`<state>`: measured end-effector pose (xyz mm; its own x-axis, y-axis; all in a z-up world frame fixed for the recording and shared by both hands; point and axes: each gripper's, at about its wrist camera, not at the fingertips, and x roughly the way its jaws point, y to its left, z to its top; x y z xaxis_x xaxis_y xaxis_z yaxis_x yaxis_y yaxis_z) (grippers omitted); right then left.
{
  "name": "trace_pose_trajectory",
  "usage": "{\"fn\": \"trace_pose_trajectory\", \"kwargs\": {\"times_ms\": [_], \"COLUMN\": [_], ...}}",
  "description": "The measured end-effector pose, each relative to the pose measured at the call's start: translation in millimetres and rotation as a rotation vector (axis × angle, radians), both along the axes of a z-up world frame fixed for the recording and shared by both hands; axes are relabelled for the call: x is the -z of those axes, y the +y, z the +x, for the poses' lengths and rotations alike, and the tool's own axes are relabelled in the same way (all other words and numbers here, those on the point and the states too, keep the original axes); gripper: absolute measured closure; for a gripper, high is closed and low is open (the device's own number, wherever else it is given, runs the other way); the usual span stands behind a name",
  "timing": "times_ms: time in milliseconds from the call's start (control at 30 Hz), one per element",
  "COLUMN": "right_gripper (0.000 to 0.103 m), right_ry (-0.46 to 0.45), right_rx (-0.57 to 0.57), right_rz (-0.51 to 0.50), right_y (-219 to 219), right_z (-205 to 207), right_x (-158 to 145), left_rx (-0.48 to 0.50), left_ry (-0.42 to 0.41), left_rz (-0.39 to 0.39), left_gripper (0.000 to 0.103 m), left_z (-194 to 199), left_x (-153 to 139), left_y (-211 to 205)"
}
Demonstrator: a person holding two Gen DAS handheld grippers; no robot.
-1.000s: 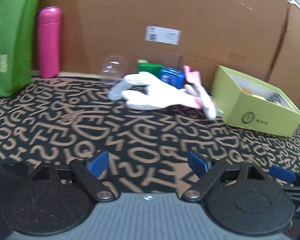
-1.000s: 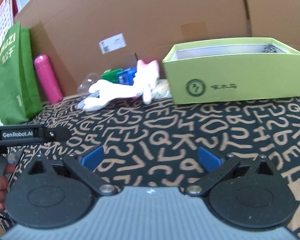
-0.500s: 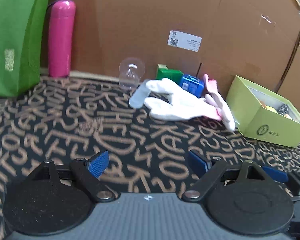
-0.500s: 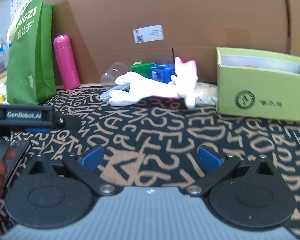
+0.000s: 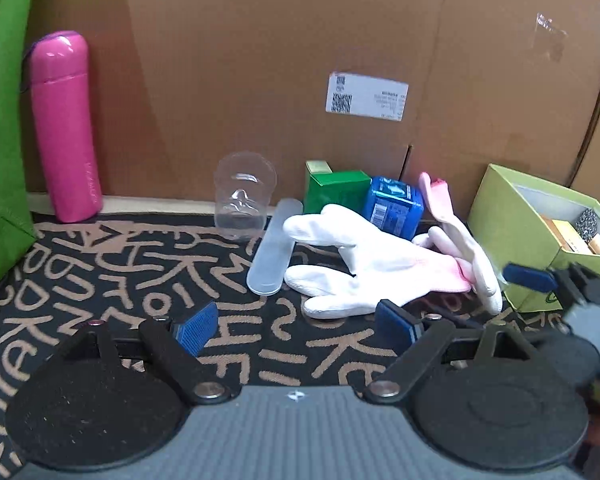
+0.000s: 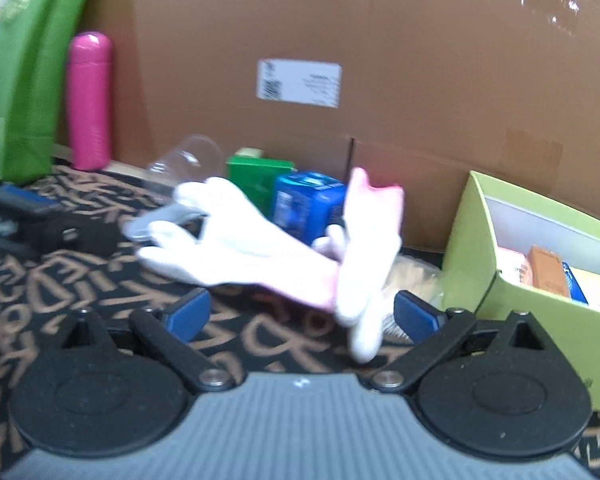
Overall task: Organize objects
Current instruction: 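Grasp the pink-cuffed white glove with the left gripper while the right grasps the other glove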
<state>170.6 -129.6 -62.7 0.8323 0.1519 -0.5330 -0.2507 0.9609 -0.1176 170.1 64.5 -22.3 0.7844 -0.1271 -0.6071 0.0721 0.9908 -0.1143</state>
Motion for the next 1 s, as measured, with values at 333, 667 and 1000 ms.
{"fn": "trace_pose_trajectory", "kwargs": {"times_ms": [333, 667, 1000], "right_gripper": [0.087, 0.087, 0.028], "right_ry": [0.09, 0.224, 0.191], "right_rx": [-0.103, -0.254, -0.13], "right_rz": [0.045, 0.302, 0.311], "right_y": [6, 7, -19], "right_z": [-4, -106, -133], "right_x": [6, 8, -3], "left_rx": [0.017, -0.034, -0.113], "left_ry": [0.094, 0.114, 0.102], "left_rz": [-0.107, -0.102, -0.152], "left_gripper": [0.014, 0.014, 0.014], "left_z": [-5, -27, 12], "left_x": [12, 22, 20], "left_y": [-3, -15, -30]}}
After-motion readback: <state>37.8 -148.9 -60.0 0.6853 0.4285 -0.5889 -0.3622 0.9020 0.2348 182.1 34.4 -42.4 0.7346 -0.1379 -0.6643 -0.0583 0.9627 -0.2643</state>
